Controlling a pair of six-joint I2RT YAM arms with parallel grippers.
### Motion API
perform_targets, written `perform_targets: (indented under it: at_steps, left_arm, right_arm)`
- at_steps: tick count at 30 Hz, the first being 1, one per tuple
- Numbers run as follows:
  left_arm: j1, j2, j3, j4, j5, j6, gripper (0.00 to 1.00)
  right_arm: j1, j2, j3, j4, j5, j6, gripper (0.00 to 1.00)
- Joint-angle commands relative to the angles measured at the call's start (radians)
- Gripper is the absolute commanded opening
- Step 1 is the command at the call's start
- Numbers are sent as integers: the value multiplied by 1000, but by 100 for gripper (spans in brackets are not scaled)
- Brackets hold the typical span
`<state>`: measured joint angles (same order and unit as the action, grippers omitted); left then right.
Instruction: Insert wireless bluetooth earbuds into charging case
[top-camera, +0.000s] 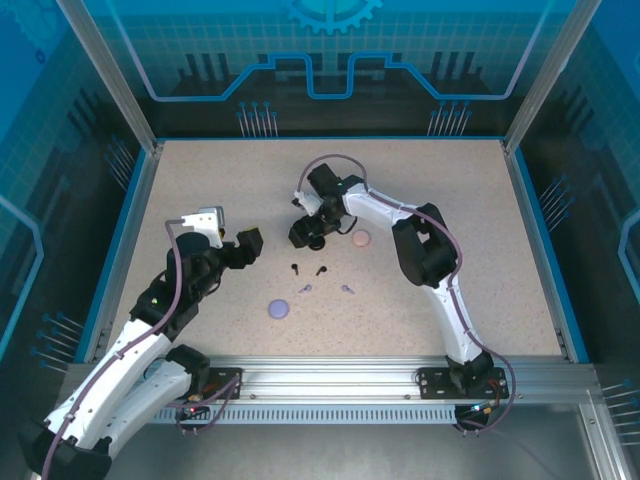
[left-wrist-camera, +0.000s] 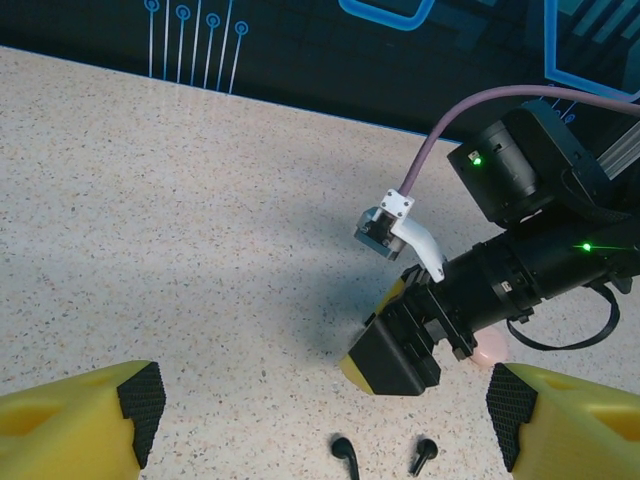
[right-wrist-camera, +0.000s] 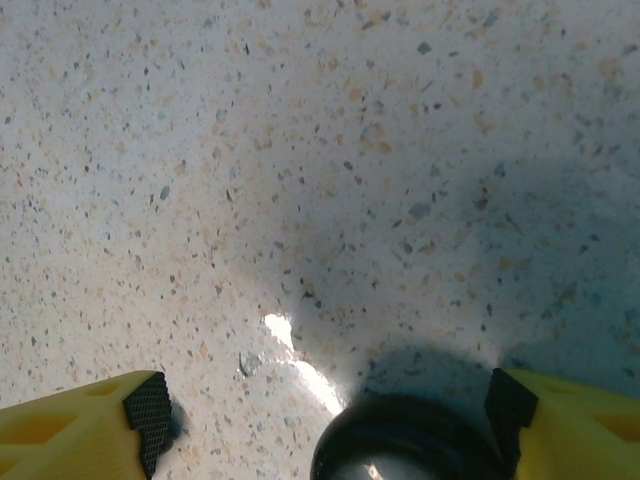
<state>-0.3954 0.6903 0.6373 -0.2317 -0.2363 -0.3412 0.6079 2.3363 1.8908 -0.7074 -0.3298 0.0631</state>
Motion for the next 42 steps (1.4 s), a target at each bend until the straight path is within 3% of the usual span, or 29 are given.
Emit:
perform_targets:
  at_steps: [1, 18, 23, 30, 42]
  left_arm:
    - [9, 7, -10, 0, -16, -5, 87]
    - [9, 12, -18, 6, -15, -7, 88]
    - [9, 11, -16, 2, -15, -8, 89]
    - [9, -7, -7, -12, -18, -6, 89]
    - [9, -31, -1, -31, -21, 2, 90]
  right_arm:
    - [9, -53, -40, -36, -20, -11, 85]
    - [14, -142, -183, 20, -19, -9, 84]
    - [16, -158, -169, 11, 79, -21, 84]
    - [75, -135, -32, -132, 306, -196, 87]
    - [127, -58, 96, -280, 391, -483, 93]
